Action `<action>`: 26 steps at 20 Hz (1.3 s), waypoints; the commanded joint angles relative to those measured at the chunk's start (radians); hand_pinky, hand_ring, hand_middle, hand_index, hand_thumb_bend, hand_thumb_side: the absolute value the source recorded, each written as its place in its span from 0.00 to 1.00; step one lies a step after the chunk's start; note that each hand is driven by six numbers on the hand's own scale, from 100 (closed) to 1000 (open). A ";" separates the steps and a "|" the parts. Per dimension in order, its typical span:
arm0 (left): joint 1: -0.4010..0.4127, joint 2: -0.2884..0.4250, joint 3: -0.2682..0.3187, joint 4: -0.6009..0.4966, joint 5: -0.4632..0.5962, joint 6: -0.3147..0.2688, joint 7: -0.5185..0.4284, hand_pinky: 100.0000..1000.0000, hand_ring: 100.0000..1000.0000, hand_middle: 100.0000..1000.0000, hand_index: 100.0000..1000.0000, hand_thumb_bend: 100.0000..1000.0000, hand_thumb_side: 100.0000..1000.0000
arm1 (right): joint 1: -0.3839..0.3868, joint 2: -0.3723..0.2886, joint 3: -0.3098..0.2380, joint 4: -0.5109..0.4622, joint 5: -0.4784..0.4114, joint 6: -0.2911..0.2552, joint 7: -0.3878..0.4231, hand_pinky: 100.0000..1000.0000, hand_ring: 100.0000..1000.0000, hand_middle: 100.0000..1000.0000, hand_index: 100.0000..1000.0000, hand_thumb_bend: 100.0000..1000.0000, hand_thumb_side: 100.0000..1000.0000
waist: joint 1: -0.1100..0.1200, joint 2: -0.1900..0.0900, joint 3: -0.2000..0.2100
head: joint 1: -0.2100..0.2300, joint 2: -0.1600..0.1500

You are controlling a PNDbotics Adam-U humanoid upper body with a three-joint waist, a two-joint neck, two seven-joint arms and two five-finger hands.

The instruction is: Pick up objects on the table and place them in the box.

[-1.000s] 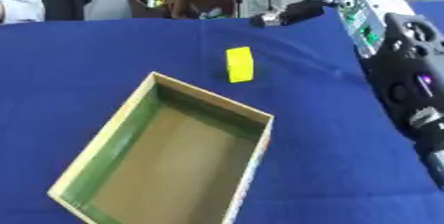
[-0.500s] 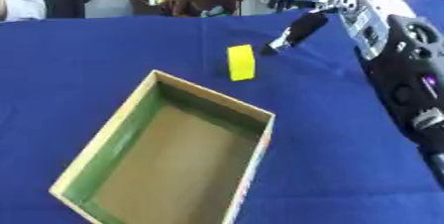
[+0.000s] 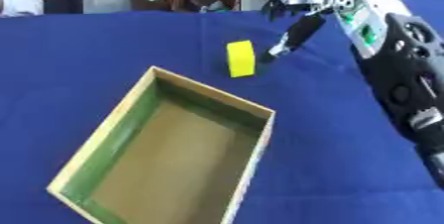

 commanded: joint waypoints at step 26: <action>-0.030 0.008 0.004 -0.017 0.007 -0.005 -0.005 0.53 0.68 0.69 0.74 0.00 1.00 | -0.026 0.027 0.009 -0.006 0.047 -0.011 -0.005 0.81 0.87 0.75 0.88 0.45 0.41 | -0.017 0.027 0.039 | -0.042 -0.019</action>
